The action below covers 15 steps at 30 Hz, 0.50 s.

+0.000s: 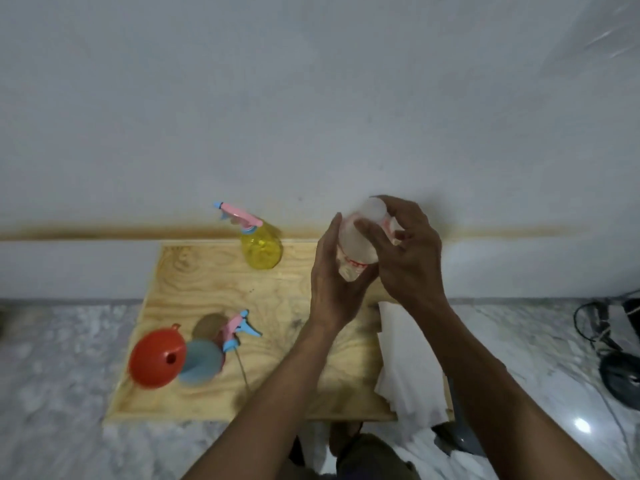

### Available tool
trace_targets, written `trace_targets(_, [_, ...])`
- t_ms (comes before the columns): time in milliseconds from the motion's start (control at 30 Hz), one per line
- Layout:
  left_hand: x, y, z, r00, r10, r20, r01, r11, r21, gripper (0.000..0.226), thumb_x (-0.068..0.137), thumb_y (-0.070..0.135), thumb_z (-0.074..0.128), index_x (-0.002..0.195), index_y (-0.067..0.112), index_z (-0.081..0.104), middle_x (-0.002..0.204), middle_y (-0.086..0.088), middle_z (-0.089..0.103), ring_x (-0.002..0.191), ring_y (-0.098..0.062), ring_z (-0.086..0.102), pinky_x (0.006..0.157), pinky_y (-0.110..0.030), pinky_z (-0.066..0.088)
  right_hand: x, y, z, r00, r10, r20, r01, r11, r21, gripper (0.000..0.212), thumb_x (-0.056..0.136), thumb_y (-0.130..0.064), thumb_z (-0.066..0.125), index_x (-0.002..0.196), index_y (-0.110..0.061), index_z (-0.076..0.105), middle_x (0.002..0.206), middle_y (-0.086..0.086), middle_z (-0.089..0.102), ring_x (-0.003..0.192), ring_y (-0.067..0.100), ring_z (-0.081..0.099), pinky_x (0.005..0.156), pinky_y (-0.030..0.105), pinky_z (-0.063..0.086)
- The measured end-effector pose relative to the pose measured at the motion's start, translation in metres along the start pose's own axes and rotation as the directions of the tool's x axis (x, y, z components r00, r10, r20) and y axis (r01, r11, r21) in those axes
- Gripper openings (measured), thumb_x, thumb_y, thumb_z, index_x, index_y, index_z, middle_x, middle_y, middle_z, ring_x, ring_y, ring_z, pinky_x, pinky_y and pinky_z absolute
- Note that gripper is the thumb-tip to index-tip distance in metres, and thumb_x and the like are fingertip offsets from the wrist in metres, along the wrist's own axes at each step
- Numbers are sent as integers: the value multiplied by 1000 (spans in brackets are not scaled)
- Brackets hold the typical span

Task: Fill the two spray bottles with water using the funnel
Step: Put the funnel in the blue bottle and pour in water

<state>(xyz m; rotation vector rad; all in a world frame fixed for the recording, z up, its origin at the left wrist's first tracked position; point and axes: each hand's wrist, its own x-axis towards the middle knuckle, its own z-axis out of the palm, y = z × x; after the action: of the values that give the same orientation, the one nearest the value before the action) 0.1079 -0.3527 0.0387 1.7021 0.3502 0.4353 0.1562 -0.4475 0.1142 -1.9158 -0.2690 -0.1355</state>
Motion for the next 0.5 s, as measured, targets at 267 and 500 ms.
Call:
trace_targets(267, [-83, -23, -106, 996, -82, -33, 82, 997, -2, 93, 69, 42, 80, 150, 25, 39, 146, 25, 47, 139, -7, 45, 101, -54, 51, -101, -30, 60, 995, 20, 96, -23, 999, 31, 32, 81, -46, 70, 110, -33, 68, 112, -17, 66, 108, 10, 61, 90, 41, 52])
trace_targets(500, [-116, -40, -154, 1000, -20, 22, 16, 987, 159, 92, 75, 44, 77, 151, 16, 36, 151, 3, 48, 140, -12, 45, 103, -49, 49, -151, -37, 89, 991, 38, 131, -40, 999, 7, 26, 83, -34, 76, 107, -37, 66, 106, -29, 60, 105, 7, 60, 88, 36, 52])
